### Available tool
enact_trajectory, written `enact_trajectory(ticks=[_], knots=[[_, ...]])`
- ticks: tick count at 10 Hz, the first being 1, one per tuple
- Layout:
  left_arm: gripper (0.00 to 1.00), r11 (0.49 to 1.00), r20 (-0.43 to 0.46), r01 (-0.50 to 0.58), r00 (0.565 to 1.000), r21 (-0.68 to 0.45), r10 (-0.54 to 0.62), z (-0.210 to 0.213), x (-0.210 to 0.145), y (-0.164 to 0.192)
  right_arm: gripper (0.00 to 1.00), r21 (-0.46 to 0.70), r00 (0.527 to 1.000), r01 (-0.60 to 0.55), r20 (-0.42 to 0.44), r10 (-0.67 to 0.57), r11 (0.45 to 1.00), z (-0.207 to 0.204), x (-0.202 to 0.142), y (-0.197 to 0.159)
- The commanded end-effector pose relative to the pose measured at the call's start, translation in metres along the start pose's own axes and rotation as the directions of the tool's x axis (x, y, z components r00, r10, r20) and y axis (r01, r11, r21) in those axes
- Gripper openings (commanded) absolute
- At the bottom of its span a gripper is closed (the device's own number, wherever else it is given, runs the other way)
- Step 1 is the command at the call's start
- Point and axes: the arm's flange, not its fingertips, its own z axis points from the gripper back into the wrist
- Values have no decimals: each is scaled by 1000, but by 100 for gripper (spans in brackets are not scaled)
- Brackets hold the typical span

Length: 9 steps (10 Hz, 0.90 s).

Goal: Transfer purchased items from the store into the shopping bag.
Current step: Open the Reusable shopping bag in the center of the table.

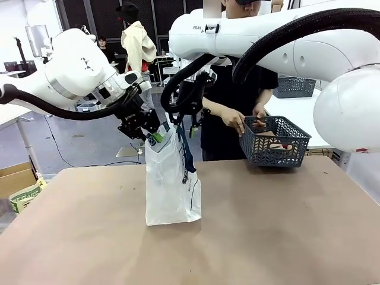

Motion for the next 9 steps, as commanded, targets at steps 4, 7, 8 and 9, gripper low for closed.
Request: enact_trajectory(ticks=[4, 7, 8, 9], knots=[[0, 999, 21, -12, 1000, 42, 11, 9, -10, -5, 0, -42, 999, -41, -26, 40, 998, -2, -18, -6], [0, 983, -16, -35, 999, 181, 38, 10, -28, 0, 0, -155, 986, -168, -30, 165, 973, 14, -45, -29], [0, 979, -33, -11, 999, 201, 18, 10, -32, 4, 0, -196, 987, -162, -25, 160, 967, 21, -50, -41], [0, 975, -37, -25, 999, 219, 34, 11, -35, 8, 0, -207, 982, -187, -17, 187, 960, 28, -55, -51]])
